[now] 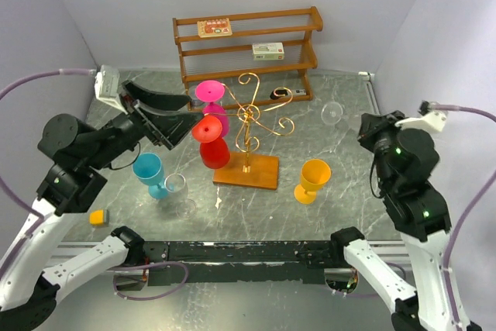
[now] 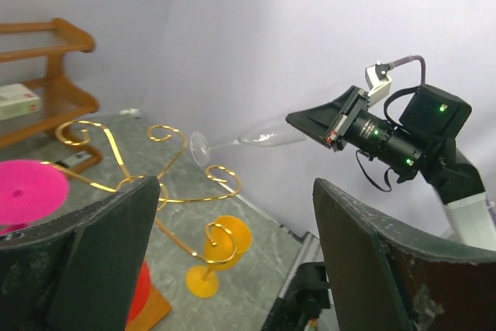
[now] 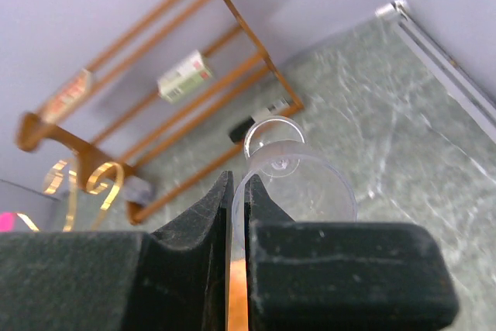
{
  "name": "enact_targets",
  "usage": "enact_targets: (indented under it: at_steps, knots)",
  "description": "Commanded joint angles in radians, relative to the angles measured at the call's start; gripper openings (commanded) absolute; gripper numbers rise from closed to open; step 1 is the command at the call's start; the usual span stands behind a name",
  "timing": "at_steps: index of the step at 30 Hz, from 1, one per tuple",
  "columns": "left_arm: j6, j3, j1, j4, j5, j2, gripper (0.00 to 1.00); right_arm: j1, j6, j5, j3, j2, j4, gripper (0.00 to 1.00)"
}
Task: Place the wine glass upside down on the wine glass rack
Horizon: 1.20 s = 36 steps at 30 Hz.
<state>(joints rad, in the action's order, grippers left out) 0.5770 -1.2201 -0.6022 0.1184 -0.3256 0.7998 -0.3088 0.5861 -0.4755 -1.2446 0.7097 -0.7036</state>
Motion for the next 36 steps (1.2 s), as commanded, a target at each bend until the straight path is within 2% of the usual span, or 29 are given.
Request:
enact_targets:
  at_steps: [1,5,8,12,17,20,25,29,36]
  knots:
    - [0.133,0.005,-0.001,-0.193,-0.130,0.070,0.92,0.007,0.037,0.007,-0.024,-0.072,0.181,0.00]
    - [0.263,0.041,-0.001,-0.386,-0.175,0.137,0.90,0.007,0.057,0.076,-0.024,-0.120,0.272,0.00]
    - [0.393,0.024,-0.004,-0.399,-0.135,0.186,0.85,0.007,0.088,0.119,-0.019,-0.152,0.324,0.00]
    - [0.470,-0.007,-0.049,-0.426,-0.096,0.248,0.83,0.007,0.114,0.180,-0.035,-0.190,0.363,0.00]
    - [0.524,0.022,-0.195,-0.506,0.072,0.300,0.81,0.006,0.168,0.237,0.001,-0.224,0.420,0.00]
    - [0.571,0.049,-0.326,-0.539,0.287,0.341,0.77,0.006,0.206,0.264,0.016,-0.229,0.430,0.00]
    - [0.552,-0.044,-0.470,-0.531,0.454,0.479,0.78,0.006,0.313,0.320,0.039,-0.242,0.446,0.00]
    - [0.572,-0.059,-0.523,-0.603,0.565,0.553,0.80,0.008,0.372,0.350,0.050,-0.255,0.443,0.00]
    - [0.606,-0.103,-0.530,-0.707,0.615,0.634,0.82,0.006,0.431,0.402,0.074,-0.273,0.443,0.00]
